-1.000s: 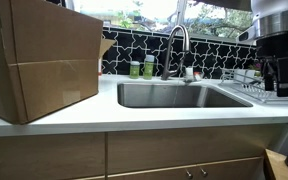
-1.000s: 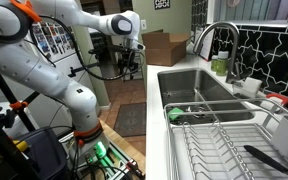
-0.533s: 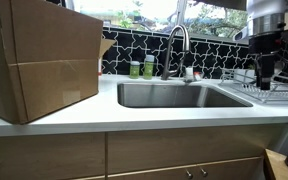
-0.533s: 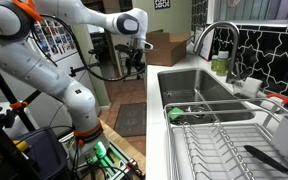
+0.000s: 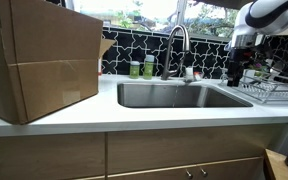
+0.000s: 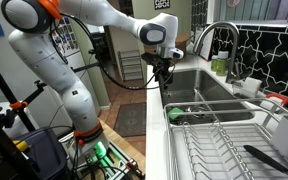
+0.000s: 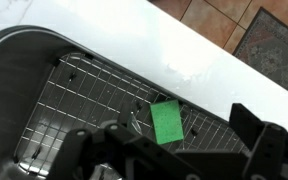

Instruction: Lift the spoon in the sink, rinse it at the tap and then put it to the left in the sink

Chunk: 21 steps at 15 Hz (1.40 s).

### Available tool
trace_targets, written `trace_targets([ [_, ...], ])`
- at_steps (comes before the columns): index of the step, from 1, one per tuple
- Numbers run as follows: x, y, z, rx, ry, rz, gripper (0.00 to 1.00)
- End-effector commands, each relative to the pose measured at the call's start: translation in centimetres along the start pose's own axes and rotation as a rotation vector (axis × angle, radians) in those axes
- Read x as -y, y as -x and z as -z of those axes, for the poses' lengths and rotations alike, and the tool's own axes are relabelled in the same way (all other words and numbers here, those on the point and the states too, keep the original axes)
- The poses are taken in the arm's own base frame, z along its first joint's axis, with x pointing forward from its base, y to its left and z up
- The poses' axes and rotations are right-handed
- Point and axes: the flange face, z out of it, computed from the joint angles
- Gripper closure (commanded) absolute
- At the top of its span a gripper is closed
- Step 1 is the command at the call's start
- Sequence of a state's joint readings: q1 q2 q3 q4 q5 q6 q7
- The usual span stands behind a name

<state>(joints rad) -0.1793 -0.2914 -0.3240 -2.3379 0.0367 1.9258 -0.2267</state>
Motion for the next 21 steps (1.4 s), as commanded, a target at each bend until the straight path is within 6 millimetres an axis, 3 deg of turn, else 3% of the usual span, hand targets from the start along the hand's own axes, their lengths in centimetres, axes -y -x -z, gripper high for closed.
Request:
trace_targets([
  [1, -0.3, -0.6, -0.5, 0.009, 0.001, -0.006, 0.00],
  [5, -0.4, -1.5, -0.7, 0.013, 0.004, -0.010, 0.00],
  [9, -1.5, -5.0, -4.7, 0.080, 0.049, -0.042, 0.00],
  [12, -1.2, -7.0, -7.5, 0.010, 0.088, -0.018, 0.00],
  [16, -2.6, -9.8, -11.3, -0.081, 0.074, -0.070, 0.00],
  [19, -3.7, -10.9, -13.9, -0.079, 0.015, -0.088, 0.00],
  [20, -2.6, -9.7, -12.5, -0.073, 0.051, -0.083, 0.00],
  [21, -3.0, -10.0, -13.2, -0.067, 0.038, -0.087, 0.00],
])
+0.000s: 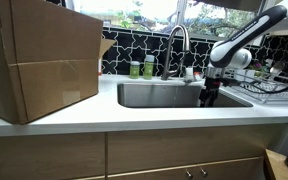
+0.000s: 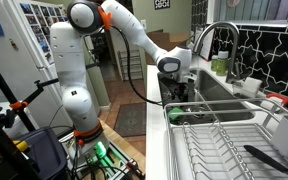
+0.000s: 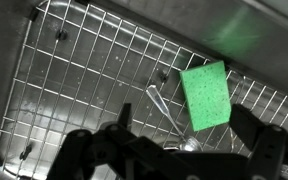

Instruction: Lift the spoon in the sink, rinse it at the tap and then put it to the left in the sink

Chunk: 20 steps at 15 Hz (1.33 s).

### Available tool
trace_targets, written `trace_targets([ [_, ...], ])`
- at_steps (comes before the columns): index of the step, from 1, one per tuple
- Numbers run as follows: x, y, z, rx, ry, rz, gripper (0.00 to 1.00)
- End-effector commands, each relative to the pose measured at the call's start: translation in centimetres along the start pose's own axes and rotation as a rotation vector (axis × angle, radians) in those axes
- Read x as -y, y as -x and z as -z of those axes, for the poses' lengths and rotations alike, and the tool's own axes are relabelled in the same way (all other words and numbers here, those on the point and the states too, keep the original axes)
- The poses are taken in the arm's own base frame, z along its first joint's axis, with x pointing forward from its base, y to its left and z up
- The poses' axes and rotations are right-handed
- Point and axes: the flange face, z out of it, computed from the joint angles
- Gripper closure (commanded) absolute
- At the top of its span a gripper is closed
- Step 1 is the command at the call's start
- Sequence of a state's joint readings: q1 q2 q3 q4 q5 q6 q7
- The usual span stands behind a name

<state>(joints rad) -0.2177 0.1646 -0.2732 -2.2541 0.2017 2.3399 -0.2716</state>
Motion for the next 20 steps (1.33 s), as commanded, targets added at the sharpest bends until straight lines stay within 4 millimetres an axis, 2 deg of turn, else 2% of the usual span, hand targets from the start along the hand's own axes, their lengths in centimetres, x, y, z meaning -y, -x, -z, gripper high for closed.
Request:
trace_targets([
  [1, -0.2, -0.3, -0.4, 0.004, -0.005, -0.003, 0.00],
  [4, -0.2, -0.7, -0.5, 0.002, -0.006, -0.004, 0.00],
  [10, 2.6, -2.5, -5.3, 0.001, 0.100, 0.083, 0.00],
  [17, 3.2, -4.1, -9.8, -0.111, 0.112, 0.128, 0.00],
  [20, 3.1, -4.6, -11.1, -0.140, 0.108, 0.137, 0.00],
])
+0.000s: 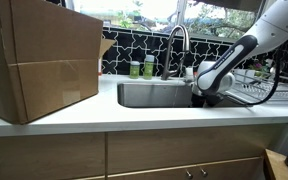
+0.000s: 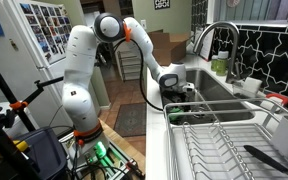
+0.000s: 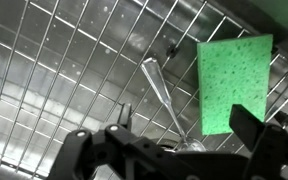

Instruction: Lift the spoon in the sink, rinse it at the tap and then put it to the left in the sink

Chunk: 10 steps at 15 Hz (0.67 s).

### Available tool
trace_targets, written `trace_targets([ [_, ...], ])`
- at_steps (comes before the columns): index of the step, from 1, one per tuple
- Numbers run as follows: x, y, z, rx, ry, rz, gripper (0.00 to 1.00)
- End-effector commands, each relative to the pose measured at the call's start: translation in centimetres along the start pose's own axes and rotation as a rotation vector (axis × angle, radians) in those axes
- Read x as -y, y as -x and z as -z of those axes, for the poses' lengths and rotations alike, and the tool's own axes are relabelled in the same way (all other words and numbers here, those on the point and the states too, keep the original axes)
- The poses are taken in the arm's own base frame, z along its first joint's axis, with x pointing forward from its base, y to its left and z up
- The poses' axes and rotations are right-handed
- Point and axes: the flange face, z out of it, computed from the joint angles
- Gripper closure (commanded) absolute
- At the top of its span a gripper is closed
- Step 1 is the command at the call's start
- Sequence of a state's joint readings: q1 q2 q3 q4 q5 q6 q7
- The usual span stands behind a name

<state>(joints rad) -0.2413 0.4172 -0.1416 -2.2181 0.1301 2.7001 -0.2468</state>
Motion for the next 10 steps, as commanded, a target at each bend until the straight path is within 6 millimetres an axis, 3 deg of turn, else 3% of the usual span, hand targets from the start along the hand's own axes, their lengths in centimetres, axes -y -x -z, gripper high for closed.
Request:
trace_targets([
  [1, -1.0, -0.8, -1.9, -0.038, -0.011, 0.006, 0.00],
  [10, -2.9, -3.5, -3.6, -0.066, -0.061, 0.044, 0.00],
])
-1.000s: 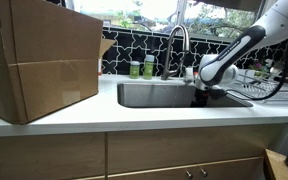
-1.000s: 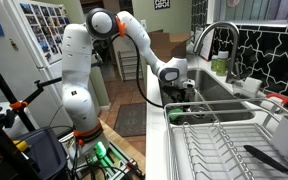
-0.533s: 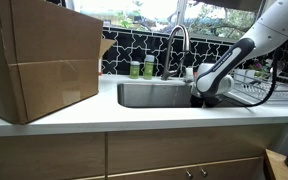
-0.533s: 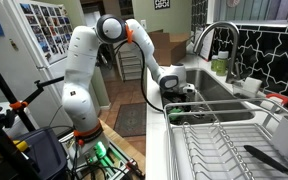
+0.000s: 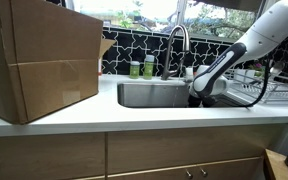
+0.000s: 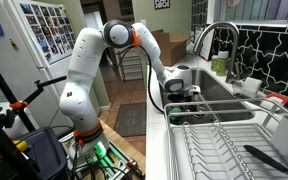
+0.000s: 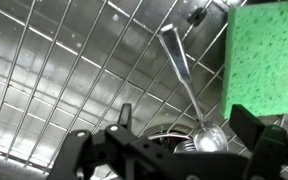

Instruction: Lift the spoon in the sink, rinse it at the tap and then put it to the left in the sink

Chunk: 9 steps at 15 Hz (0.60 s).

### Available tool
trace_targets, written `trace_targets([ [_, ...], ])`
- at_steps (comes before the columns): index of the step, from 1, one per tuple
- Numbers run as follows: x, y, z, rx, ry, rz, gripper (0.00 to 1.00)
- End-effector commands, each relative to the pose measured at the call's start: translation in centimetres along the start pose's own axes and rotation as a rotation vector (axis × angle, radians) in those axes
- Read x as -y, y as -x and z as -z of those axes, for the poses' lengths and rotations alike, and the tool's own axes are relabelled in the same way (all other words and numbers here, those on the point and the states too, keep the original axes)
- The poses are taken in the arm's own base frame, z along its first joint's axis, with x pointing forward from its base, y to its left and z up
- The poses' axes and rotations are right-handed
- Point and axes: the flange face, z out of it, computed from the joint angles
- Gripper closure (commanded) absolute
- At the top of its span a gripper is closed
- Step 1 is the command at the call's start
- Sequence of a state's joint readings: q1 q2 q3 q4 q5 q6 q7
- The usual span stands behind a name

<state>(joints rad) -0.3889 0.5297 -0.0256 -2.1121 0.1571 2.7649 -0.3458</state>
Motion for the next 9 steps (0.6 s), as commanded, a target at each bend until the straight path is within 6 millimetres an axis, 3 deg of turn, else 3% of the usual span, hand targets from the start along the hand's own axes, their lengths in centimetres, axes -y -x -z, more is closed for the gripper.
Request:
trace_targets([
  [1, -0.7, -1.1, -1.2, -0.005, -0.031, 0.016, 0.00],
  [9, -0.5, -0.6, -3.2, 0.021, -0.058, -0.012, 0.01],
])
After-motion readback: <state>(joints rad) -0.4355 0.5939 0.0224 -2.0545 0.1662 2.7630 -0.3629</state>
